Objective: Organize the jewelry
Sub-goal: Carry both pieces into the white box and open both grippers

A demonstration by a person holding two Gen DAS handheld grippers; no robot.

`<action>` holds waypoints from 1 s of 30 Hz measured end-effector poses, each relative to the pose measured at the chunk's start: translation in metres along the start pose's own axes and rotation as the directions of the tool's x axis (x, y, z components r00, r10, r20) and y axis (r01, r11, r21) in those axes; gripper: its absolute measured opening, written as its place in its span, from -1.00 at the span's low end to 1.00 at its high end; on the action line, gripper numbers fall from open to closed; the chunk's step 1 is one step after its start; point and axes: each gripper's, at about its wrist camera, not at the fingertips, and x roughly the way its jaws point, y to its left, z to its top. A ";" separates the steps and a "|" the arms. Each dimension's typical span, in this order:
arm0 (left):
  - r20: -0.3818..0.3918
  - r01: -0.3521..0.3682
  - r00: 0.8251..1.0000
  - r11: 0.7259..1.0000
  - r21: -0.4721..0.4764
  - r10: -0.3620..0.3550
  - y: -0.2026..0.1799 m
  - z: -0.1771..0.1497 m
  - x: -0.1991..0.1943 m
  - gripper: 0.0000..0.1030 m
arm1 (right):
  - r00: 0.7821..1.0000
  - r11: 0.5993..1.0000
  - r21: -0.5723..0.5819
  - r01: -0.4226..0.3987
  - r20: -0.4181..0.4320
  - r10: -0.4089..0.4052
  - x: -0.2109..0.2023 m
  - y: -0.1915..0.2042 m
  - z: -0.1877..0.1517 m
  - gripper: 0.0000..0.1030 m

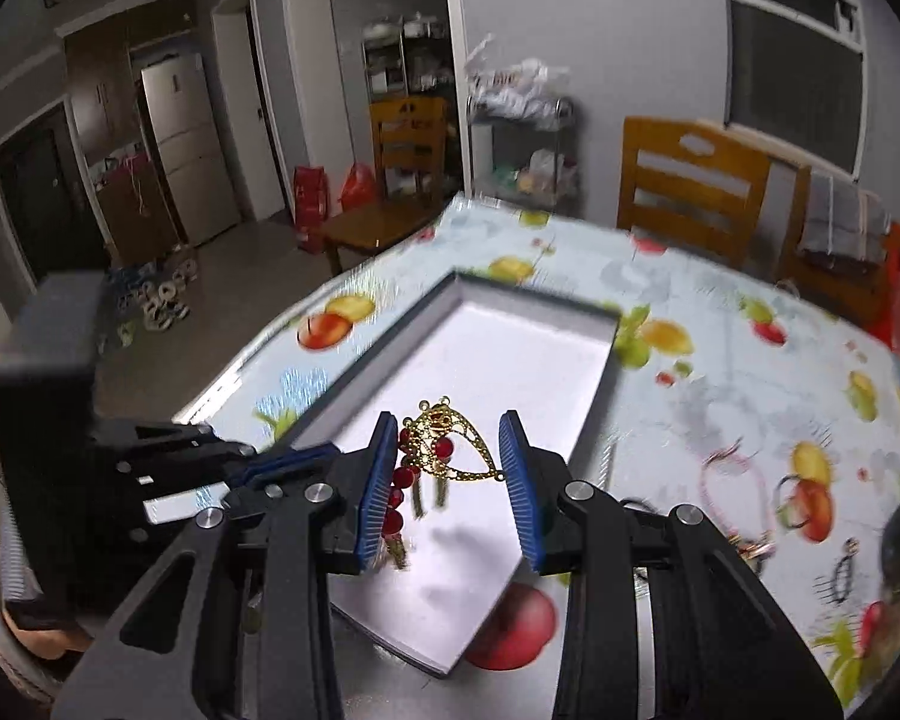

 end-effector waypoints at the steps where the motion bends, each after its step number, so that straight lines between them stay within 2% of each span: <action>1: -0.007 -0.001 1.000 1.000 -0.003 0.000 0.002 -0.002 0.002 -0.90 | 1.000 1.000 0.001 -0.002 -0.014 0.002 0.006 0.000 -0.003 -0.32; 15: -0.017 0.013 1.000 0.999 -0.042 -0.013 0.009 -0.011 0.007 -0.90 | 0.989 1.000 -0.013 0.000 -0.148 -0.002 0.056 -0.001 -0.031 -0.29; 17: -0.020 0.015 1.000 0.999 -0.052 -0.016 0.010 -0.012 0.008 -0.77 | 0.988 1.000 -0.010 -0.002 -0.157 0.001 0.059 -0.003 -0.035 -0.16; 18: -0.019 0.018 1.000 0.998 -0.056 -0.019 0.010 -0.012 0.008 -0.65 | 0.988 1.000 -0.009 -0.002 -0.154 0.001 0.058 -0.003 -0.036 -0.02; 20: -0.012 0.010 1.000 0.998 -0.061 -0.011 0.011 -0.013 0.007 -0.51 | 0.989 1.000 0.001 0.000 -0.147 0.000 0.055 -0.007 -0.037 0.00; 22: -0.005 0.010 1.000 0.998 -0.069 -0.011 0.011 -0.013 0.006 -0.25 | 0.991 1.000 0.015 -0.004 -0.136 0.006 0.051 -0.011 -0.036 0.02; 25: 0.007 0.008 1.000 0.998 -0.057 -0.008 0.009 -0.013 0.004 -0.14 | 0.994 1.000 0.027 0.003 -0.108 0.000 0.040 -0.018 -0.035 0.16; 30: 0.009 0.011 1.000 0.999 -0.045 -0.011 0.002 -0.012 0.003 -0.12 | 0.996 0.999 0.031 0.030 -0.086 -0.027 0.025 -0.029 -0.036 0.17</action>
